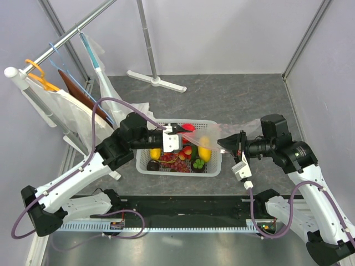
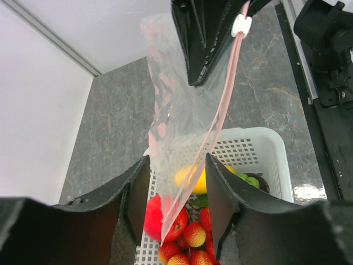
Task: Place the food in the zip-top bag and seal the zipper
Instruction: Open the zipper of the food storage bag.
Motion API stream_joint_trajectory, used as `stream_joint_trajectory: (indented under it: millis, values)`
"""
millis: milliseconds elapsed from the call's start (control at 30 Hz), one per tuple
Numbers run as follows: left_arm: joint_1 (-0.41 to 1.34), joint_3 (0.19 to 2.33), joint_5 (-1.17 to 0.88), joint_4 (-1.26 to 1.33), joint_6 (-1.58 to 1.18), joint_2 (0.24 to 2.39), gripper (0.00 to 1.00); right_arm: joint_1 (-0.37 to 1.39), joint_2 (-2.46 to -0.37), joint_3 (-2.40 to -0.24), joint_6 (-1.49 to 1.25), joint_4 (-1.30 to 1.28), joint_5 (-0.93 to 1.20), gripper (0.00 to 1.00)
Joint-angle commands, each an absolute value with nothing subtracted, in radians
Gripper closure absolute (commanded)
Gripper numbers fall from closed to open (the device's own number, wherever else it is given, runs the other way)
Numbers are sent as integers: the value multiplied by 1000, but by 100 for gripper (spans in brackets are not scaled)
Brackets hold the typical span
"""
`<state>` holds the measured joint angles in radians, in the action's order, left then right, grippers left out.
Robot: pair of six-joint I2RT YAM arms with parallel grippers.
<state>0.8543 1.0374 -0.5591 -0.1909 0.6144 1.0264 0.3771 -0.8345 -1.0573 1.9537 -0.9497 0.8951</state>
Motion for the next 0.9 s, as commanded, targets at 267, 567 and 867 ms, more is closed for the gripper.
stream_joint_trajectory:
  millis: [267, 567, 867]
  values:
    - [896, 980, -563, -135, 750, 1048, 58, 382, -810, -1068, 2060, -986, 968, 100]
    - [896, 989, -552, -126, 767, 1086, 61, 382, -810, -1065, 2091, -996, 974, 100]
    - [896, 986, -545, -121, 788, 1118, 62, 382, -799, -1060, 2123, -1014, 983, 100]
